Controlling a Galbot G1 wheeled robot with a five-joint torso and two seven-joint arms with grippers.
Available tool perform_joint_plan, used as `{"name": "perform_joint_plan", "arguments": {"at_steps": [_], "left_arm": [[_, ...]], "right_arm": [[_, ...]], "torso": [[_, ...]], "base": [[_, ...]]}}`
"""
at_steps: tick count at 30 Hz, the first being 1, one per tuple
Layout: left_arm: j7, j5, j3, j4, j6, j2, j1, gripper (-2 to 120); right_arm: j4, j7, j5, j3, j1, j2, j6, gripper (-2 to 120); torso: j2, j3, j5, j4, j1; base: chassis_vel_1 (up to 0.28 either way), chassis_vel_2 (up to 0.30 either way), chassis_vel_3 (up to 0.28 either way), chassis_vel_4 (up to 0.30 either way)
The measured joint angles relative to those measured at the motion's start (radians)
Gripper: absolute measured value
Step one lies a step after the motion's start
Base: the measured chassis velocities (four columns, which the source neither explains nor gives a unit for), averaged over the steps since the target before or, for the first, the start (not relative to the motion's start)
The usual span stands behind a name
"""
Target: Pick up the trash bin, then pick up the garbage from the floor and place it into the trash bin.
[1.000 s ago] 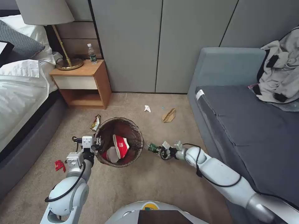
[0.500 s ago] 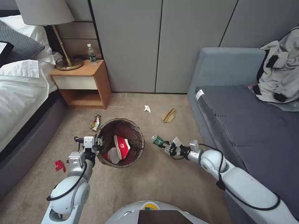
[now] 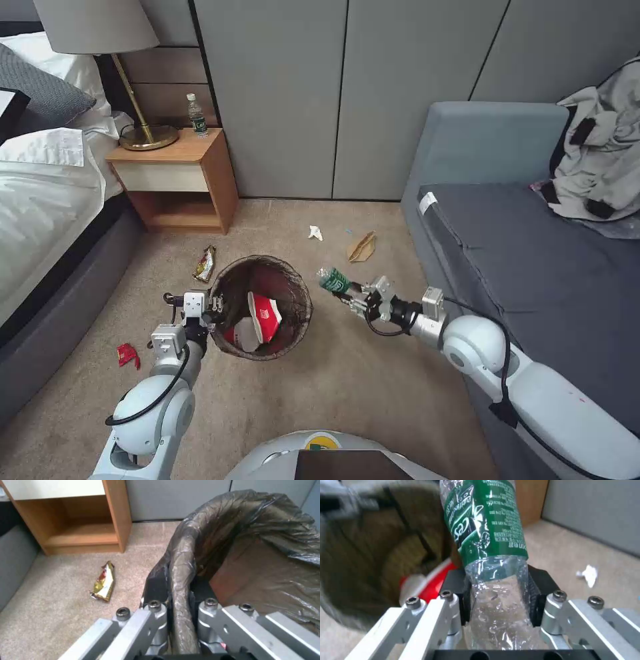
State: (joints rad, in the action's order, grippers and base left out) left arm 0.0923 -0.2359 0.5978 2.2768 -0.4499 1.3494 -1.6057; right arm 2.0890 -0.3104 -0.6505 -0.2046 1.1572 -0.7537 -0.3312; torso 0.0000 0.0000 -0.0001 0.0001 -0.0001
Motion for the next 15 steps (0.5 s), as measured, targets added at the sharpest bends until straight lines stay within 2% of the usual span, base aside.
{"name": "perform_joint_plan", "arguments": {"at_steps": [15], "left_arm": [[-0.004,-0.005,0.0,-0.003,-0.005,-0.011,-0.003,5]], "right_arm": [[0.184,0.058,-0.14,0.013,-0.126,0.053,-0.055,30]], "torso": [[0.0,0.0,0.0,-0.0003,0.0]], "base": [[0.0,0.0,0.0,0.0]]}}
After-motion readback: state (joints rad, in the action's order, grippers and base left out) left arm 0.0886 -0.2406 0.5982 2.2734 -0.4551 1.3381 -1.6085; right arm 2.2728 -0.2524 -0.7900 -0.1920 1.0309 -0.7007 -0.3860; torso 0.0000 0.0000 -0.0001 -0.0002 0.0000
